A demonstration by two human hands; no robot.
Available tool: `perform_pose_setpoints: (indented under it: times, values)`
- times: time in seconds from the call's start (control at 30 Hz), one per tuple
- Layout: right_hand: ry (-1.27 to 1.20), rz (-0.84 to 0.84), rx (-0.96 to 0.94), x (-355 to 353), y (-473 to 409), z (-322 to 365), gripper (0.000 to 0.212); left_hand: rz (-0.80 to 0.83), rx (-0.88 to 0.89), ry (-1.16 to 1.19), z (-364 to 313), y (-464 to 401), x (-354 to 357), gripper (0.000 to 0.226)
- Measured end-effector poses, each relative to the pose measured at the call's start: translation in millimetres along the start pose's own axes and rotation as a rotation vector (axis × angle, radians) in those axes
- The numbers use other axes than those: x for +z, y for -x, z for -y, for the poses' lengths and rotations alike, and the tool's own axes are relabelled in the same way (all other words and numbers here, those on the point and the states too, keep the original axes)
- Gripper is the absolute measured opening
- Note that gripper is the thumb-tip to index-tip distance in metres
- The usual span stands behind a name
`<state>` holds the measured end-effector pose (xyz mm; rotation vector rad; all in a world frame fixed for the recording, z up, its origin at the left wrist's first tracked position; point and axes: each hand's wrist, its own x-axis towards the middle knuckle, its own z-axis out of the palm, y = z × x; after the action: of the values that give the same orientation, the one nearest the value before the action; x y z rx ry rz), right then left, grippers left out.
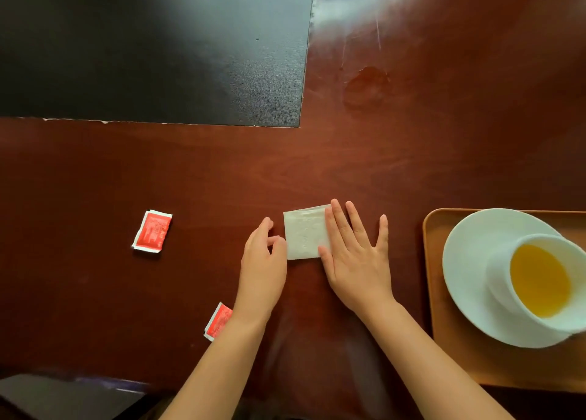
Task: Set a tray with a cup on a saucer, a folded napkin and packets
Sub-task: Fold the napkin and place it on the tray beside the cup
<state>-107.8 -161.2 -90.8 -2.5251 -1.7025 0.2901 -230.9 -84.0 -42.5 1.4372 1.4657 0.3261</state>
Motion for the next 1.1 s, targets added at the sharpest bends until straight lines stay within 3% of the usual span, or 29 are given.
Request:
perform_pose_setpoints:
  times: [0.13, 0.33, 0.47, 0.63, 0.73, 0.87, 1.0, 1.1]
  values:
    - [-0.013, 0.004, 0.004, 0.1, 0.4, -0.1, 0.059, 0.065, -0.099, 0.109, -9.3, -8.7, 0.1, 0.051]
    - [-0.019, 0.022, 0.003, 0.8, -0.1, -0.9, 0.059, 0.11, -0.05, 0.035, -11.3, -21.3, -0.6, 0.027]
    - [-0.034, 0.049, 0.001, -0.1, 0.2, -1.5, 0.06, 0.076, 0.052, -0.038, -8.5, -16.6, 2.7, 0.007]
    - [-0.114, 0.033, -0.011, -5.2, 0.5, -2.9, 0.061, 0.033, 0.188, -0.09, -8.0, -12.5, 2.1, 0.008]
    - [-0.361, -0.056, 0.014, -13.2, 2.1, -4.7, 0.062, 0.065, 0.195, -0.009, -9.8, -10.8, 0.0, 0.014]
    - [-0.805, -0.198, 0.195, -30.9, 7.1, 1.4, 0.067, 0.099, 0.179, 0.092, -15.0, -7.4, -4.1, 0.016]
    - [-1.324, -0.145, 0.458, -51.8, 14.1, 2.7, 0.069, 0.219, 0.094, 0.309, -26.6, 0.8, -7.6, 0.019]
    - [-1.556, -0.13, 0.549, -65.1, 22.5, -8.1, 0.043, 0.306, 0.066, 0.408, -37.8, 8.1, -10.5, 0.018]
